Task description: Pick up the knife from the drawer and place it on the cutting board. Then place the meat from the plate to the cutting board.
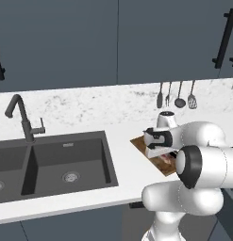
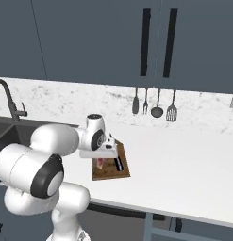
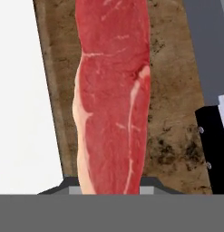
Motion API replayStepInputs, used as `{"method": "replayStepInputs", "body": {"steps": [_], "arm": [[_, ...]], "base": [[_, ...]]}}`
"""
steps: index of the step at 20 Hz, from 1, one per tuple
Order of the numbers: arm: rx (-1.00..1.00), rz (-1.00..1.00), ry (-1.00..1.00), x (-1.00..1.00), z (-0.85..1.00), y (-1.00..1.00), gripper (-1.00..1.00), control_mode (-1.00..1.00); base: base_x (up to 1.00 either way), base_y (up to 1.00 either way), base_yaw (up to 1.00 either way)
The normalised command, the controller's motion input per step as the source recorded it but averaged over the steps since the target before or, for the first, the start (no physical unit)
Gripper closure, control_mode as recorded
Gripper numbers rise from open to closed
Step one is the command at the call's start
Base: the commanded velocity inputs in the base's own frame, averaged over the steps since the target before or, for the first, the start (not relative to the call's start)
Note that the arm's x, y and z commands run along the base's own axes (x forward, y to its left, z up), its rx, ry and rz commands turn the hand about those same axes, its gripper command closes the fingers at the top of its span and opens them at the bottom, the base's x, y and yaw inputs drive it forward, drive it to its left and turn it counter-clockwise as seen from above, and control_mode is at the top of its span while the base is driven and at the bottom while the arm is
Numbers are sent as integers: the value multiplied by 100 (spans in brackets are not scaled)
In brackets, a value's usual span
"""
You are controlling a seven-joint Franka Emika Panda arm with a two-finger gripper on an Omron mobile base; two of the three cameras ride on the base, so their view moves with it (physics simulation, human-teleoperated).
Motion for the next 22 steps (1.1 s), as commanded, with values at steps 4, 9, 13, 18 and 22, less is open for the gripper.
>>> {"method": "replayStepInputs", "body": {"steps": [4, 9, 13, 18, 22], "arm": [[0, 0, 0, 6, -24, 0, 100, -100], [0, 0, 0, 1, -23, 0, 100, -100], [0, 0, 1, 6, -15, 0, -100, -100], [0, 0, 0, 0, 10, 0, -100, -100], [0, 0, -2, -9, 40, 0, -100, -100]], "base": [[0, 0, 0], [0, 0, 0], [0, 0, 0], [0, 0, 0], [0, 0, 0]]}}
